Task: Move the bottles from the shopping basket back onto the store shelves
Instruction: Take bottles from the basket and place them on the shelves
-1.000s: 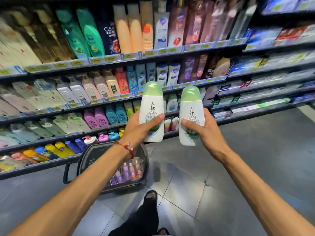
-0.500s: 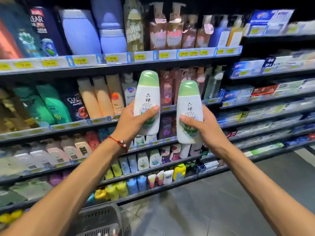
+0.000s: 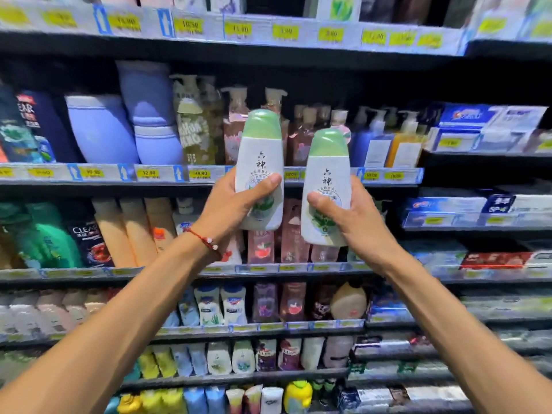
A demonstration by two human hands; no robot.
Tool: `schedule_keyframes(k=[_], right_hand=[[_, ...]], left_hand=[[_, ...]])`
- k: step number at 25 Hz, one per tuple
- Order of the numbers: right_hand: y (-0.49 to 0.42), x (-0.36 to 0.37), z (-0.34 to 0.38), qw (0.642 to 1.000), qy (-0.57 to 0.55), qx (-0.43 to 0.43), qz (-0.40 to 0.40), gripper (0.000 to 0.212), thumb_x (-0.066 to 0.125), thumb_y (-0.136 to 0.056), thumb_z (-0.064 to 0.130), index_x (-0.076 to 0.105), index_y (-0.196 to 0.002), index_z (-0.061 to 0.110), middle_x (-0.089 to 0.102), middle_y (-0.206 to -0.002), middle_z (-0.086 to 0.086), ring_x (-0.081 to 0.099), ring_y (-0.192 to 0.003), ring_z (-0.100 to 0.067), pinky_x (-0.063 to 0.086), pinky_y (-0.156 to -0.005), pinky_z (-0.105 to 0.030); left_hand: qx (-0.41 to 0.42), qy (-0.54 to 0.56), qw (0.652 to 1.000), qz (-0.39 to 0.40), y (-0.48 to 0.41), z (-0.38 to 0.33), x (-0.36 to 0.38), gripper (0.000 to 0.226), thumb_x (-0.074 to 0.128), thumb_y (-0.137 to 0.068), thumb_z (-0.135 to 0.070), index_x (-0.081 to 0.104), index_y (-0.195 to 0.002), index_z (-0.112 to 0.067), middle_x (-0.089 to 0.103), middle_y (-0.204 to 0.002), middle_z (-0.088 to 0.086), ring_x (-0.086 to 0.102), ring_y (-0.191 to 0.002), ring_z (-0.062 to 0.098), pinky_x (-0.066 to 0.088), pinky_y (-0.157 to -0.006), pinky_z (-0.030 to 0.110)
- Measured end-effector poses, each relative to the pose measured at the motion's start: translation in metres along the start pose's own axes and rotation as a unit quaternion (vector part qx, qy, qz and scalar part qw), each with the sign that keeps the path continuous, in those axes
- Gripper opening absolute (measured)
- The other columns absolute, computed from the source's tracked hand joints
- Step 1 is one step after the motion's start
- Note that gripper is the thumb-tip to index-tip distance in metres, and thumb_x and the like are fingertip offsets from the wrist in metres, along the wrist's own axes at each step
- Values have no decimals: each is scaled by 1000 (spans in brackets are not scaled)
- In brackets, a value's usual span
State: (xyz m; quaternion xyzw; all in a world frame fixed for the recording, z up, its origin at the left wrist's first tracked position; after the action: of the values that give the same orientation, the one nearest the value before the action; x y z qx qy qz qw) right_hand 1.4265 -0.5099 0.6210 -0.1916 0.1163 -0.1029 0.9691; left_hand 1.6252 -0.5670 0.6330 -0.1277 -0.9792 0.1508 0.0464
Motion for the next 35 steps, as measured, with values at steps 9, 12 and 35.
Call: schedule_keyframes(k=[9, 12, 35], right_hand=[[-81, -40, 50, 995, -48, -62, 57, 36, 74, -95, 24, 53, -123, 14, 71, -109, 2, 70, -92, -2, 58, -81, -26], [-102, -30, 66, 994, -43, -83, 54, 49, 78, -90, 37, 55, -127, 16, 73, -116, -2, 72, -101, -12, 60, -86, -34], [-210, 13, 114, 984, -95, -145, 40, 43, 68, -98, 17, 54, -136, 5, 73, -120, -8, 72, -96, -9, 57, -78, -21]], left_hand=[[36, -17, 997, -73, -41, -58, 35, 44, 81, -73, -42, 71, -108, -18, 78, -103, -1, 73, -93, 15, 59, -86, 42], [70, -27, 994, -74, -60, -80, 27, 29, 76, -82, -36, 70, -106, -20, 76, -90, -9, 70, -82, 7, 60, -79, 38], [163, -44, 985, -23, -164, -137, -32, 46, 71, -78, -50, 65, -115, -23, 73, -98, -8, 69, -96, 13, 59, -89, 46]])
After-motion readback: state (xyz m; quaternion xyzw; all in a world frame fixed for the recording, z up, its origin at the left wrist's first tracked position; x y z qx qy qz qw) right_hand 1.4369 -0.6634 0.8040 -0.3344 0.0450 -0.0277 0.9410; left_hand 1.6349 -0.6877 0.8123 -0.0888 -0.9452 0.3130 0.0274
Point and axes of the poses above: each hand's wrist, its own y-axis away from the middle knuckle, its own x-axis out of the palm, z = x × y, the point moved 4 cm from there along -y, towards the middle knuckle
